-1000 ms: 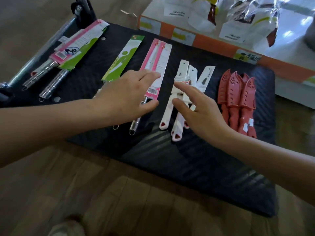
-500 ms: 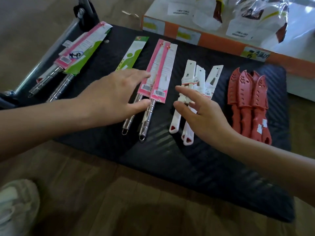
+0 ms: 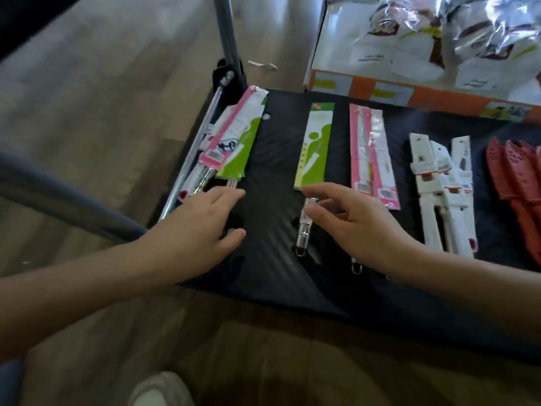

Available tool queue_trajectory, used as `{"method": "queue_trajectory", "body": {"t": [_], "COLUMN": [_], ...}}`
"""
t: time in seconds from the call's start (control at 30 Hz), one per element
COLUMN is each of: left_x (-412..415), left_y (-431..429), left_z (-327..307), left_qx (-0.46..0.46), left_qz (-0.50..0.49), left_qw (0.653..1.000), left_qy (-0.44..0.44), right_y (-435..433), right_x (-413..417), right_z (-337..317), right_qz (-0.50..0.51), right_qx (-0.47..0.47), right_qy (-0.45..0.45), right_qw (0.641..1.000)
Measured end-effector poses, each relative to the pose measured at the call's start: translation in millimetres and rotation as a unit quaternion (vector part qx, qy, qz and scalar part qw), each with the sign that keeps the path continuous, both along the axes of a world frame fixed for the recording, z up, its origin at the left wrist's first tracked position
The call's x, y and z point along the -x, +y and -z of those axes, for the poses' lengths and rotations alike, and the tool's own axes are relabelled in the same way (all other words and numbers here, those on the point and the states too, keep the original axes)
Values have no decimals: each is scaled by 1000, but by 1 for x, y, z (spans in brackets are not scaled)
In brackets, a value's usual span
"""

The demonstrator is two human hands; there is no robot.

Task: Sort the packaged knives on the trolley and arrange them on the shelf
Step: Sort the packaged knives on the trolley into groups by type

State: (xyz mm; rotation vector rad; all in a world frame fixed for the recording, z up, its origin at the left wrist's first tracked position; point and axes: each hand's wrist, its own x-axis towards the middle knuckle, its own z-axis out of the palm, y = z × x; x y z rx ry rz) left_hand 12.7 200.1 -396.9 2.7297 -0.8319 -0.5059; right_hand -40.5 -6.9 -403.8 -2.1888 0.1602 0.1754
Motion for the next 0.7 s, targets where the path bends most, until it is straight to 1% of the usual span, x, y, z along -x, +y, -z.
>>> {"method": "queue_trajectory", "body": {"t": [0.1,0.2,0.33,0.4,0.5,0.6,0.7], "left_x": [-3,-8,-11,-11,-10,-9,-20], "left_y": [9,10,7,9,12,5,-5], "left_z": [10,15,23,33,44,47,47], "left_qx": [31,81,116,109,85,47,42], "left_qz": [-9,-44,-100,-122,-126,-146,-191], "left_qw": [999,994,984,980,980,981,976], "left_qy": [5,51,95,115,129,119,93], "right_y": [21,36,50,53,56,54,48], "right_x": [-7,-12,-25,-34,-45,-50,-48], "right_z": [3,0,6,11,13,14,15], "right_qz": [9,1,29,45,54,67,84], "right_qx": [5,-8,-23,-41,-74,-112,-129], "right_qy": [24,45,44,38,44,60,73], "right_qw": [1000,999,998,997,995,990,985]}}
